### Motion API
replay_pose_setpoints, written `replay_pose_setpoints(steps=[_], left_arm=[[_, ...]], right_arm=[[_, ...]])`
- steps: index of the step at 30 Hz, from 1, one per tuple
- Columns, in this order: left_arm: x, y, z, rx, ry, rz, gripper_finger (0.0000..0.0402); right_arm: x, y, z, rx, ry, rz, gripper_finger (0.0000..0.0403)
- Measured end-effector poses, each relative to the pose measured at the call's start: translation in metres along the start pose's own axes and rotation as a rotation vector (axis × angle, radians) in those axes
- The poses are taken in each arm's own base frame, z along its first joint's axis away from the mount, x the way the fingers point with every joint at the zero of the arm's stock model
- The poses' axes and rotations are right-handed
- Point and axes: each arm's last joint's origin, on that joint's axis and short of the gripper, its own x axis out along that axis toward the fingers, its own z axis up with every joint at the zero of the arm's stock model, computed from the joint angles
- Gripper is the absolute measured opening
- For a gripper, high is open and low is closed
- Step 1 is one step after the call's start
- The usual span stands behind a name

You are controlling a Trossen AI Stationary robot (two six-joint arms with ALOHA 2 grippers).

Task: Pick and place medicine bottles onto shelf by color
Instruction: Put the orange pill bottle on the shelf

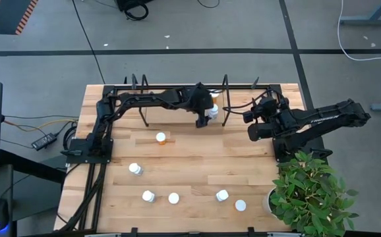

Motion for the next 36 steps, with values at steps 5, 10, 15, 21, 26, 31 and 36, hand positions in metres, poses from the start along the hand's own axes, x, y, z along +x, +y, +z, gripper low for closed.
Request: replay_pose_setpoints(steps=[5, 10, 15, 21, 26, 31, 36], left_arm=[[-0.035, -0.009, 0.002, 0.003, 0.118, 0.002, 0.0338], [-0.081, -0.023, 0.002, -0.024, 0.247, -0.038, 0.0337], [-0.115, -0.049, -0.003, -0.031, 0.387, -0.101, 0.0337], [-0.135, -0.075, -0.019, -0.093, 0.468, -0.122, 0.0337], [-0.145, -0.096, -0.041, -0.116, 0.458, -0.075, 0.0337], [-0.147, -0.115, -0.072, -0.096, 0.47, -0.033, 0.0337], [-0.141, -0.121, -0.092, -0.087, 0.5, 0.001, 0.0337]], right_arm=[[0.0, 0.0, 0.001, -0.058, -0.023, -0.012, 0.0199], [0.0, 0.002, 0.002, -0.168, -0.022, -0.003, 0.0207], [0.0, 0.01, 0.004, -0.273, 0.009, 0.062, 0.0225], [-0.002, 0.025, 0.01, -0.377, 0.061, 0.249, 0.0251], [-0.005, 0.036, 0.012, -0.417, 0.113, 0.467, 0.0265], [-0.008, 0.04, 0.011, -0.428, 0.173, 0.61, 0.0267], [-0.008, 0.04, 0.011, -0.429, 0.179, 0.622, 0.0267]])
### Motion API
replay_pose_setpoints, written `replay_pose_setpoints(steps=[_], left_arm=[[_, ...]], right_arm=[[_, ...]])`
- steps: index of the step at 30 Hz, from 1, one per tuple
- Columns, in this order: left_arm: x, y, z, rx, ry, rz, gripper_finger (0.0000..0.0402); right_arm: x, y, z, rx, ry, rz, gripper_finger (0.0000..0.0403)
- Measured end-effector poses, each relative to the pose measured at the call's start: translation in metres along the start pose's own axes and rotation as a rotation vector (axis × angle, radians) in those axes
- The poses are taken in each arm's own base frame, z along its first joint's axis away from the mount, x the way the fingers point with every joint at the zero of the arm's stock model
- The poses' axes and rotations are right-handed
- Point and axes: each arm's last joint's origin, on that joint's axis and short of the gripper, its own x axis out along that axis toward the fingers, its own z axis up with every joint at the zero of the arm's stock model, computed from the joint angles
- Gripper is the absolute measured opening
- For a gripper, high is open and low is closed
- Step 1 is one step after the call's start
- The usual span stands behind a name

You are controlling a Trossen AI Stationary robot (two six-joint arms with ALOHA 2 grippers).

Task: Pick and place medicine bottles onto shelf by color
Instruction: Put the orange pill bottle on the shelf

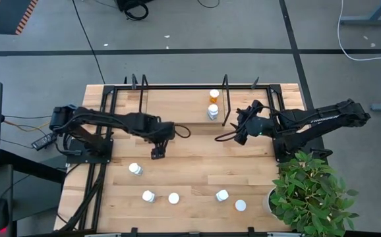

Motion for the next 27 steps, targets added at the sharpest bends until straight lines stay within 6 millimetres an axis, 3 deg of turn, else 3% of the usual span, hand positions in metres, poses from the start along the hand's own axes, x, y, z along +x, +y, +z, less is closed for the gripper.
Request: replay_pose_setpoints(steps=[6, 14, 21, 27], left_arm=[[0.018, 0.014, -0.014, -0.044, 0.076, 0.051, 0.0337], [0.029, 0.028, -0.014, -0.078, 0.034, 0.02, 0.0337], [0.032, 0.031, -0.015, -0.087, 0.044, -0.004, 0.0337], [0.048, 0.029, -0.013, -0.078, 0.089, -0.004, 0.0337]], right_arm=[[0.0, 0.001, 0.002, 0.009, -0.017, 0.003, 0.0267], [0.0, 0.001, 0.003, -0.003, -0.029, 0.005, 0.0267], [0.0, 0.001, 0.003, 0.001, -0.028, 0.004, 0.0267], [0.0, 0.0, 0.002, 0.025, -0.014, 0.001, 0.0267]])
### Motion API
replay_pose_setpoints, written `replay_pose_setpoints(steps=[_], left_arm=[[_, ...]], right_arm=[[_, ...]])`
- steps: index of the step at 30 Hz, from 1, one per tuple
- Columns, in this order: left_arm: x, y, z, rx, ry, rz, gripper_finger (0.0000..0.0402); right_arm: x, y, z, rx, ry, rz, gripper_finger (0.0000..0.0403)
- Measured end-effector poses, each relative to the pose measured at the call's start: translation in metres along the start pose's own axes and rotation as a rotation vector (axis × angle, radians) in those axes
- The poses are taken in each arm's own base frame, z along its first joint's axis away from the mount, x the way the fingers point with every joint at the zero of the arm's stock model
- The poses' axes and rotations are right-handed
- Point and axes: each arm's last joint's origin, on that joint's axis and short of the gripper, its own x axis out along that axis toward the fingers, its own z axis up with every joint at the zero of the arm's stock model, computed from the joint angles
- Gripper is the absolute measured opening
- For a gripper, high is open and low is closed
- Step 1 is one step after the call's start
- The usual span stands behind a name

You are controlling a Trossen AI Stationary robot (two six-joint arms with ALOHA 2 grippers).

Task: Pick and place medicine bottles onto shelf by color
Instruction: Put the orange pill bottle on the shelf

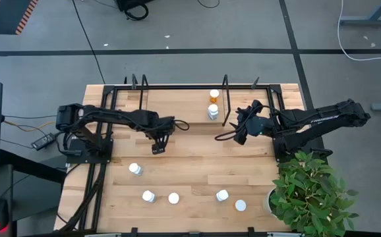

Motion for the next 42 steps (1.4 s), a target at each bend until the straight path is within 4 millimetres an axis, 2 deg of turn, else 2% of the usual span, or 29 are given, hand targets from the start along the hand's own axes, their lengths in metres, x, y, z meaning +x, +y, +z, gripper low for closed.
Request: replay_pose_setpoints(steps=[11, 22, 27, 29, 34, 39, 42], left_arm=[[0.009, 0.001, 0.002, 0.01, 0.024, 0.004, 0.0327], [0.01, 0.002, 0.005, -0.004, -0.007, 0.003, 0.0208], [0.01, 0.002, 0.005, -0.006, -0.009, 0.002, 0.0208], [0.009, 0.002, 0.006, -0.006, -0.008, 0.002, 0.0223], [-0.009, 0.003, 0.022, -0.005, -0.066, -0.002, 0.0249], [-0.04, 0.014, 0.048, 0.027, -0.188, 0.005, 0.0215], [-0.057, 0.024, 0.055, 0.016, -0.206, 0.016, 0.0188]], right_arm=[[0.0, 0.0, 0.0, 0.007, 0.003, -0.001, 0.0267], [0.0, 0.0, 0.0, 0.006, 0.004, -0.002, 0.0267], [0.0, 0.0, 0.0, 0.006, 0.004, -0.001, 0.0267], [0.0, 0.0, 0.0, 0.006, 0.004, -0.002, 0.0267], [0.0, 0.0, 0.0, 0.006, 0.003, -0.001, 0.0267], [0.0, 0.0, 0.0, 0.006, 0.004, -0.001, 0.0267], [0.0, -0.001, -0.001, 0.008, 0.013, -0.004, 0.0267]])
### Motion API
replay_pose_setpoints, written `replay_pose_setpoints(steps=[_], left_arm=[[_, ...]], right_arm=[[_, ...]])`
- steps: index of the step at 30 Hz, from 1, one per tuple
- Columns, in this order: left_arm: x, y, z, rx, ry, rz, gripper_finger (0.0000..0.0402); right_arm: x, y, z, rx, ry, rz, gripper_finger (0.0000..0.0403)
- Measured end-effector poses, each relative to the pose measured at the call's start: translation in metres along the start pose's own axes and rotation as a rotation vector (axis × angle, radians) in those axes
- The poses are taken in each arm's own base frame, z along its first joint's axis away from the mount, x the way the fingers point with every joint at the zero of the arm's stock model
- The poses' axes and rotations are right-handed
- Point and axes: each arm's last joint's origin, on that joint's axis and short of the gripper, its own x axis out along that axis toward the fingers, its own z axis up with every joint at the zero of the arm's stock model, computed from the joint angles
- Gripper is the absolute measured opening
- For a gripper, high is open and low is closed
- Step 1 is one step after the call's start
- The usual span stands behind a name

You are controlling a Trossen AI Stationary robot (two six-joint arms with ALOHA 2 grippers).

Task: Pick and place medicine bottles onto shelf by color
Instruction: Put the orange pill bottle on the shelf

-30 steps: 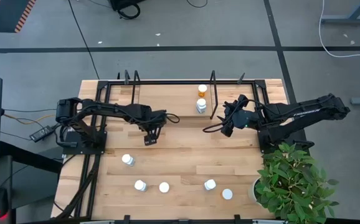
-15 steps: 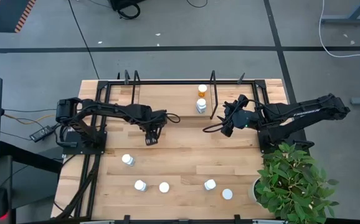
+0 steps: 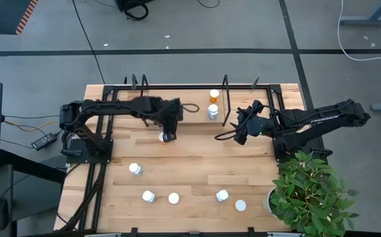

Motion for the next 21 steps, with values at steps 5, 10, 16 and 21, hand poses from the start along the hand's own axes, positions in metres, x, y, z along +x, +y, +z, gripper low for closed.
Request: replay_pose_setpoints(steps=[5, 10, 16, 21], left_arm=[[-0.01, 0.002, -0.005, -0.002, 0.095, -0.008, 0.0163], [0.015, -0.012, -0.029, 0.016, 0.19, -0.054, 0.0194], [0.031, -0.016, -0.037, 0.007, 0.16, -0.056, 0.027], [0.037, -0.016, -0.046, 0.005, 0.193, -0.062, 0.032]], right_arm=[[0.0, -0.001, -0.003, 0.005, 0.025, -0.002, 0.0267], [0.0, -0.001, -0.004, 0.018, 0.037, -0.006, 0.0267], [0.0, -0.001, -0.004, 0.028, 0.039, -0.007, 0.0267], [0.0, -0.001, -0.004, 0.035, 0.039, -0.007, 0.0267]])
